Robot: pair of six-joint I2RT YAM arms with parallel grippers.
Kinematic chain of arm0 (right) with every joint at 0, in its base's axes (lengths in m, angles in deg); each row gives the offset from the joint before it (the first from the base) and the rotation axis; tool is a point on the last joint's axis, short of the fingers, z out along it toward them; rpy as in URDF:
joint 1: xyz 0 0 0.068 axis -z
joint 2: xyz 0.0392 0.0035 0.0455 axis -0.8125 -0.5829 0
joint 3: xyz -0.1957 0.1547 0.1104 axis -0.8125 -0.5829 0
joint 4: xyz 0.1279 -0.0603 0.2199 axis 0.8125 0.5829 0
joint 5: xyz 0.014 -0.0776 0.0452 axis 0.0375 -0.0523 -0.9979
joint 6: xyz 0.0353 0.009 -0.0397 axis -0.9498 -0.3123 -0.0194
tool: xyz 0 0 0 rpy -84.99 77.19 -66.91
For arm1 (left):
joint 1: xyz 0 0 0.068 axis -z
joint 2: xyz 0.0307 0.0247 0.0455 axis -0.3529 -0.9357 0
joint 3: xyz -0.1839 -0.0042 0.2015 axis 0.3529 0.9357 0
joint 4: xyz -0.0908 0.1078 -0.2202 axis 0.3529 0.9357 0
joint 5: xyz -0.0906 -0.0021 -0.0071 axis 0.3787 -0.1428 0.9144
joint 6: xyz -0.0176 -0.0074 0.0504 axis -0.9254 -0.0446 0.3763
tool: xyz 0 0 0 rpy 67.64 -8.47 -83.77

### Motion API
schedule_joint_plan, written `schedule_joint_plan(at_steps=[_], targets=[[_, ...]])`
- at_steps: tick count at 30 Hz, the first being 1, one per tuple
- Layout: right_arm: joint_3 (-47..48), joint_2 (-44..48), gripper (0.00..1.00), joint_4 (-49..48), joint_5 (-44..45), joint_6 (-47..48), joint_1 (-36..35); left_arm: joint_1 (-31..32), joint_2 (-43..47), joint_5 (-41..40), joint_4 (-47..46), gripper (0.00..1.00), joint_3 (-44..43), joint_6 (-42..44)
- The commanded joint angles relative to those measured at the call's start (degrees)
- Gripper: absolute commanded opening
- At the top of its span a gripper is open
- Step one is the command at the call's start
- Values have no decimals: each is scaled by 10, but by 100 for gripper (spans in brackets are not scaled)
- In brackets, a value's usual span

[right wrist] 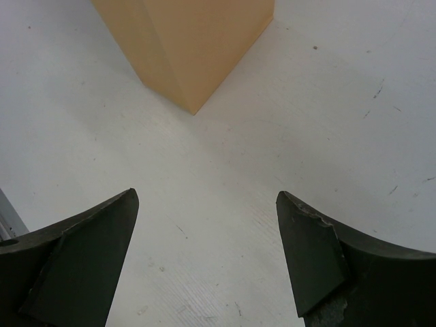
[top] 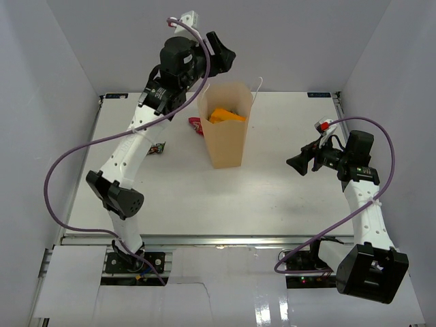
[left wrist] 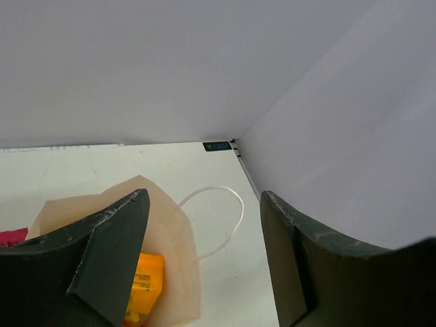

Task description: Place the snacks into the paper bag

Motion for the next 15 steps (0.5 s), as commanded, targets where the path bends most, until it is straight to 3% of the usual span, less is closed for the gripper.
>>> schedule_joint_plan(at_steps=[1,5,10,15], targets=[[11,-4,88,-5,-5,0,3,-12,72,-19,-6,76,25,-6],[10,-6,88,-4,-3,1,3,-88,150,-21,-23,67,170,-86],[10,-7,88,-1,-1,5,4,-201,225,23,-87,66,378,-216],[9,-9,88,1,2,8,4,-244,195,102,-113,66,443,-242]])
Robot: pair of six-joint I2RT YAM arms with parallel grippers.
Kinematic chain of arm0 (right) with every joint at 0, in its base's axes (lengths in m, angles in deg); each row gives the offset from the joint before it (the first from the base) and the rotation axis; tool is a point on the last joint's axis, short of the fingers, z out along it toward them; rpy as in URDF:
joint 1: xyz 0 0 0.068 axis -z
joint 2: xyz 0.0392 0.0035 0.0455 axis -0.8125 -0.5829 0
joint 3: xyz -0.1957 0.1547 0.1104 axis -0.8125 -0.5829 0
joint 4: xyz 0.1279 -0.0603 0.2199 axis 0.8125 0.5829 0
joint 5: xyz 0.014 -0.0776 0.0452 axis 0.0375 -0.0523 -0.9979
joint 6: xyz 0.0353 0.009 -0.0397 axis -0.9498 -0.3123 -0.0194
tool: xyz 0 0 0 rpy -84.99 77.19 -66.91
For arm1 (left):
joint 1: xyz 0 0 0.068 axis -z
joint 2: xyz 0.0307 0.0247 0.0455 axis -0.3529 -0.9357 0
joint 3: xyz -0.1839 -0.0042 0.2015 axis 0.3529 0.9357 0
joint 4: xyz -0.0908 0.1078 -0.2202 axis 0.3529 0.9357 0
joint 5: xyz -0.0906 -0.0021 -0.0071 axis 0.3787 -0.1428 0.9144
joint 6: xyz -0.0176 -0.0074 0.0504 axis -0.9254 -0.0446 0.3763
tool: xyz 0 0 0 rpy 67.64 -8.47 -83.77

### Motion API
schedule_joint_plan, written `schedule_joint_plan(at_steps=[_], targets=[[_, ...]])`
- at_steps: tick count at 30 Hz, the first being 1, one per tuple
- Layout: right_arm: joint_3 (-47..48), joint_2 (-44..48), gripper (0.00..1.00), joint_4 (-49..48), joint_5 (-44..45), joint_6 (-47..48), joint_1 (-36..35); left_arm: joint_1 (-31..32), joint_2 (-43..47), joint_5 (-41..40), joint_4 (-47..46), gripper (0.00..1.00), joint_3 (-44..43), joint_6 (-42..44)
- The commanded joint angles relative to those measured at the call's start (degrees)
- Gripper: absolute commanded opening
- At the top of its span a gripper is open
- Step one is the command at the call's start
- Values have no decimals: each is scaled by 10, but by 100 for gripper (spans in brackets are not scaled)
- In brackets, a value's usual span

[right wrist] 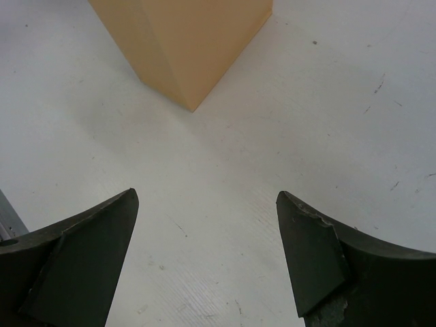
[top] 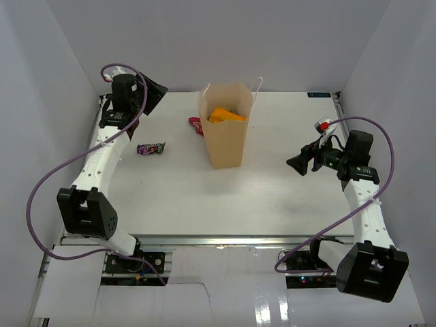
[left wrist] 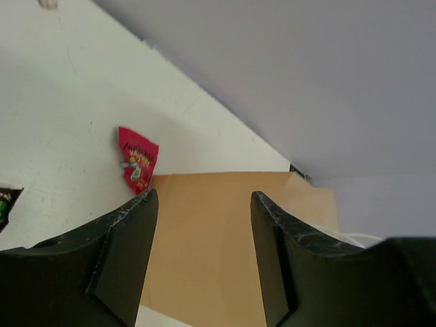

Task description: Place the snacks into the paper bag

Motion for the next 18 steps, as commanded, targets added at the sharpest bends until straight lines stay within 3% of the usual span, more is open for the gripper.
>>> schedule_joint_plan(at_steps=[1,7,18], targets=[[9,-4,88,0,-2,8,3,-3,-23,87,-36,67,15,-23],[8,-9,88,10,4,15,3,-3,-138,169,-65,72,-7,32],[5,-11,88,14,12,20,5,4,-349,228,-32,73,-151,65]])
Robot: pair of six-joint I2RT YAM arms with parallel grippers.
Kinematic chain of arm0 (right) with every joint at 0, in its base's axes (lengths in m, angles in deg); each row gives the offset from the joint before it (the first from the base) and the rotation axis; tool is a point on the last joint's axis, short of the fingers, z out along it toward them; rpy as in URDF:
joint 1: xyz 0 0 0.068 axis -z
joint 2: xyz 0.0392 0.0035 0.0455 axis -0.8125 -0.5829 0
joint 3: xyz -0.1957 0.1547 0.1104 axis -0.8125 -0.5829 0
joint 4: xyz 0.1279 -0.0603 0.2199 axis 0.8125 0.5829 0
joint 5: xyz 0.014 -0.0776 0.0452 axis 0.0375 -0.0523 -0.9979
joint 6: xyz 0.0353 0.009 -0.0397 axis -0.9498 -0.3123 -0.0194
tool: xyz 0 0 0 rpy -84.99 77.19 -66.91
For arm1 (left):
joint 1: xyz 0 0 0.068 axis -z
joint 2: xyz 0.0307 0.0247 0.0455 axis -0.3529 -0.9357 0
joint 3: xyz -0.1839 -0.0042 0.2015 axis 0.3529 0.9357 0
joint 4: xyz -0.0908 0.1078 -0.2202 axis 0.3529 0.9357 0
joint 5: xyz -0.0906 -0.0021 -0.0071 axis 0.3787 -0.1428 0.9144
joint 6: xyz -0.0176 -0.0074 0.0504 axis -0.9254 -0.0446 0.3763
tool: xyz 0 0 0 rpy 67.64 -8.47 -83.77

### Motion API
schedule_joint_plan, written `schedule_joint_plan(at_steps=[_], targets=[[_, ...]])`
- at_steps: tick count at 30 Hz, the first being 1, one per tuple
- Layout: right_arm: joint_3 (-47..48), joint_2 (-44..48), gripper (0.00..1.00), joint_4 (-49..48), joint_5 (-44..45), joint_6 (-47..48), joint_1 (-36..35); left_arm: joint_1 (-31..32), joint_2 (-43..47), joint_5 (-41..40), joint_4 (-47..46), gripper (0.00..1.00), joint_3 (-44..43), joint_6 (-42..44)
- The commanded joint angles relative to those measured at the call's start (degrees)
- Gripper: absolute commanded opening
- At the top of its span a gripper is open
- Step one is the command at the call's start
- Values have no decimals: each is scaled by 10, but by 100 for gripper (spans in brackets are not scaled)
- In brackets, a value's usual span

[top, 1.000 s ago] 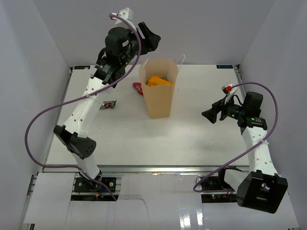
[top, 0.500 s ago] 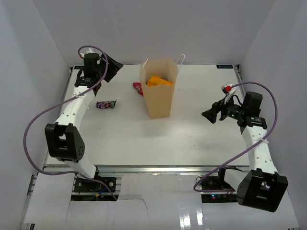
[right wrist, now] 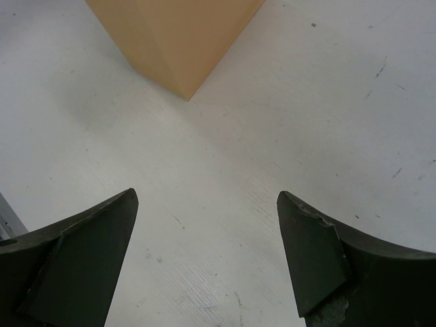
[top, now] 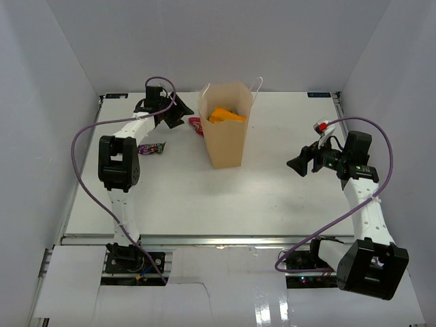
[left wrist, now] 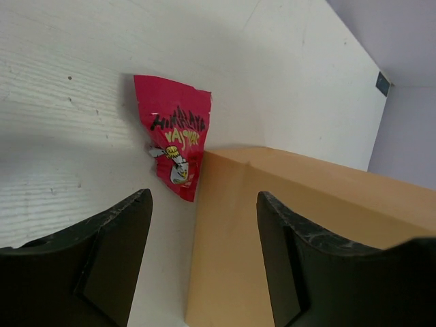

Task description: Place the snacks into the paper bag

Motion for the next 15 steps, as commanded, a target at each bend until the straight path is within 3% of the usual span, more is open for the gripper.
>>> schedule_joint_plan(at_steps=[1,11,15], targets=[[4,0,88,-3,-1,6,4,7,-19,30,5,72,-55,14],[-1,2,89,-3,3,6,14,39,-114,-12,49,69,-130,7],[0,2,89,0,3,6,17,44,-127,-37,67,62,-142,10]])
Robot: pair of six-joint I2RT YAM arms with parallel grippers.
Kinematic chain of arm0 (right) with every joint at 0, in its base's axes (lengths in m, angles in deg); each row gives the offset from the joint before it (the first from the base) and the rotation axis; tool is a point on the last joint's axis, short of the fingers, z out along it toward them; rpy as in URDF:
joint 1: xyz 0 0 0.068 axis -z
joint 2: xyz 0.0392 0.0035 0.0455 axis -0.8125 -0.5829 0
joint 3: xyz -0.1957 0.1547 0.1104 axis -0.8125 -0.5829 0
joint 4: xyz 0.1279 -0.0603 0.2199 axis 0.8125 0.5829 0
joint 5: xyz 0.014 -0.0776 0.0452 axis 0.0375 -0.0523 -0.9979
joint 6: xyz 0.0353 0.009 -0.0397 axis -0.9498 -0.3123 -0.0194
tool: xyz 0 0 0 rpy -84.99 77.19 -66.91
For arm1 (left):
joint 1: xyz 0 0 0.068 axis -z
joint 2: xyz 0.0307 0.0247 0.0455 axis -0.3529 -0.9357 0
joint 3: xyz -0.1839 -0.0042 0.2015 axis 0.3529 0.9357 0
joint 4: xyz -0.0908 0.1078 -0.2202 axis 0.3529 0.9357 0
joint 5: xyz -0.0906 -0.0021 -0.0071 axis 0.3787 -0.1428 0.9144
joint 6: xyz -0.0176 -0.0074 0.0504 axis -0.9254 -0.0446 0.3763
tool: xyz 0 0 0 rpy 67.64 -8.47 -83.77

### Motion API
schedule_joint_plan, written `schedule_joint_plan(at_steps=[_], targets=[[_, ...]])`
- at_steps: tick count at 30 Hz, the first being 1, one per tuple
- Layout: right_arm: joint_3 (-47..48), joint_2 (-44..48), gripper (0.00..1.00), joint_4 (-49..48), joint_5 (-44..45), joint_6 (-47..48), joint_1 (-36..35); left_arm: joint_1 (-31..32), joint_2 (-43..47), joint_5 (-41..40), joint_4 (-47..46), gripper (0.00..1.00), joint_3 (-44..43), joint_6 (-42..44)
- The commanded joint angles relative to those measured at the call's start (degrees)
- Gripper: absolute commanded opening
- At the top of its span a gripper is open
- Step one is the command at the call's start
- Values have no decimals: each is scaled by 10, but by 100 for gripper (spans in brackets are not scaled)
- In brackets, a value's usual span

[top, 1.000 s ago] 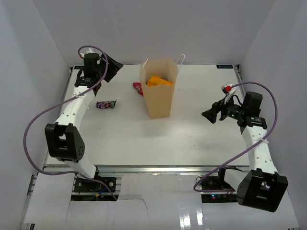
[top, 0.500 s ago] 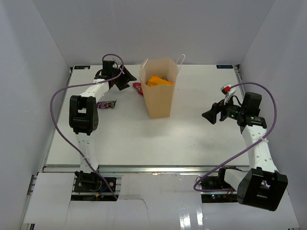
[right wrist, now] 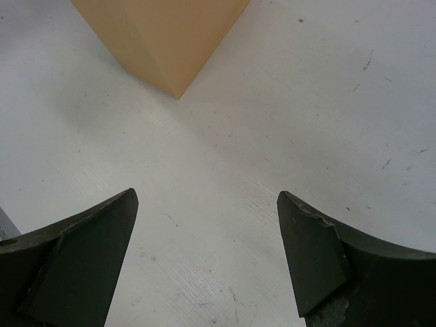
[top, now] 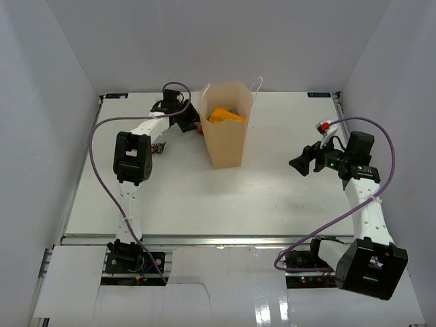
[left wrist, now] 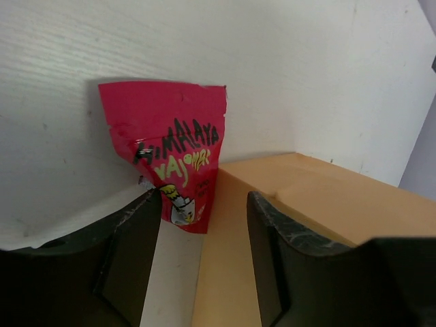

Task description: Place the snacks into the paper bag

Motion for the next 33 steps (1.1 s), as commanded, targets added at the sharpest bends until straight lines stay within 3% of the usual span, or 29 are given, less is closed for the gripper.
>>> schedule_joint_plan(at_steps=[1,11,16,22,28,33], targets=[[0,1,89,-3,-2,5,5,2,1,-29,24,62,-26,5],[7,-5,89,-2,-5,4,6,3,-22,-44,51,56,-42,10],[10,-5,89,2,-6,4,6,2,-21,-38,53,37,-45,15],[15,-10,89,1,-13,4,6,2,17,-54,51,24,-31,45],[21,-13,88,-2,-14,3,6,-7,138,-89,16,17,64,71],[13,-5,88,1,-18,3,6,-18,303,-122,-42,14,229,79]])
